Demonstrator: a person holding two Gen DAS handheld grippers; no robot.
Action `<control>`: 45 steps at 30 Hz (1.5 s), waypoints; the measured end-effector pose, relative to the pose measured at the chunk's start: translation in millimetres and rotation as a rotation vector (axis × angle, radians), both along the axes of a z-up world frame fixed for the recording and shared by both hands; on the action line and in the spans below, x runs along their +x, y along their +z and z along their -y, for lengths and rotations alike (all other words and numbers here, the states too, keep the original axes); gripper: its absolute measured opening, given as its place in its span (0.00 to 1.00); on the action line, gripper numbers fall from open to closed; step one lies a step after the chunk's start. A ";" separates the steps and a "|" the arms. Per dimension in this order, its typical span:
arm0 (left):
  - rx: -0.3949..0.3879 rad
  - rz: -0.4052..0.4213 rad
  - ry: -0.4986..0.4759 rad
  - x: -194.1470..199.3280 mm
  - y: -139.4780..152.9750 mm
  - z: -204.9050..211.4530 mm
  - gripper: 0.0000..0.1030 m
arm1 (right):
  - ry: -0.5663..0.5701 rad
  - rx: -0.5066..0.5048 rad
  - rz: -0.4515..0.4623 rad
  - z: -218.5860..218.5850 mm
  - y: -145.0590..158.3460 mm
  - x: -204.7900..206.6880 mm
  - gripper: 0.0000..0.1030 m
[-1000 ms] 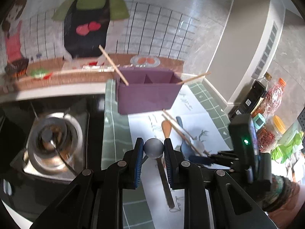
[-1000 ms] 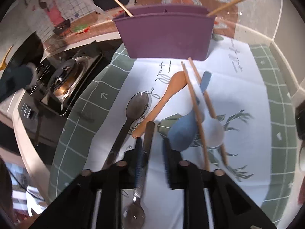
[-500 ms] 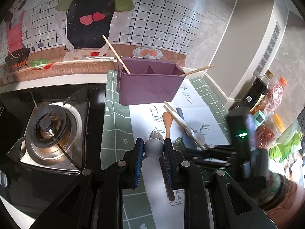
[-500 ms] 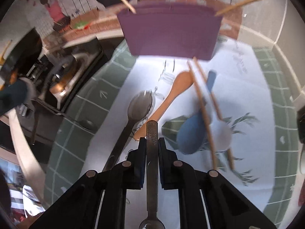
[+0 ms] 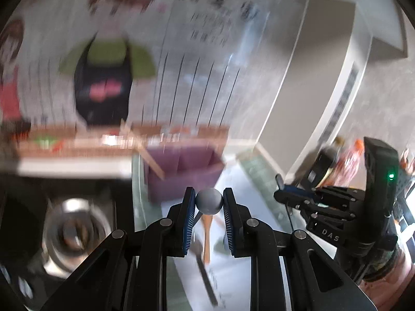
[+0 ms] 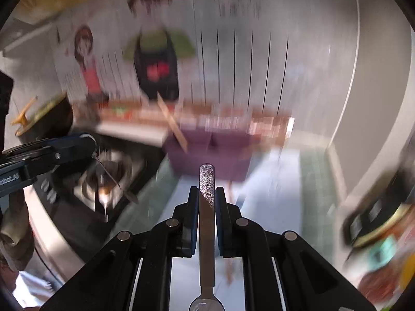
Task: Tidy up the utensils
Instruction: 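Lift both held spoons up toward the purple caddy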
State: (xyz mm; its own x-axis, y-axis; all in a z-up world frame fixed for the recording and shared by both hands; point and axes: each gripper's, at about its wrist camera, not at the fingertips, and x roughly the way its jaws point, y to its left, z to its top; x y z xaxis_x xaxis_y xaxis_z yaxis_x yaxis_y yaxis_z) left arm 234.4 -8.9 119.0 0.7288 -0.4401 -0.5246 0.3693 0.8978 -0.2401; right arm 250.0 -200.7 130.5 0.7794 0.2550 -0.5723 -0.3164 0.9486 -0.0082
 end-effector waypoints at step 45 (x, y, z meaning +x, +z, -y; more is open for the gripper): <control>-0.088 -0.205 0.151 212.5 -80.4 12.4 0.22 | -0.150 0.106 0.195 -28.1 -82.0 225.2 0.10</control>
State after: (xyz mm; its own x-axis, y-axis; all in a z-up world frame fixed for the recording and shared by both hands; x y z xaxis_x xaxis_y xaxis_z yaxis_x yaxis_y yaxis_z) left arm 447.0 -21.3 38.6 0.6722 -0.3845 -0.6327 0.1682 0.9115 -0.3753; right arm 475.2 -172.6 48.5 0.9058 0.1791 -0.3840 -0.1746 0.9835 0.0468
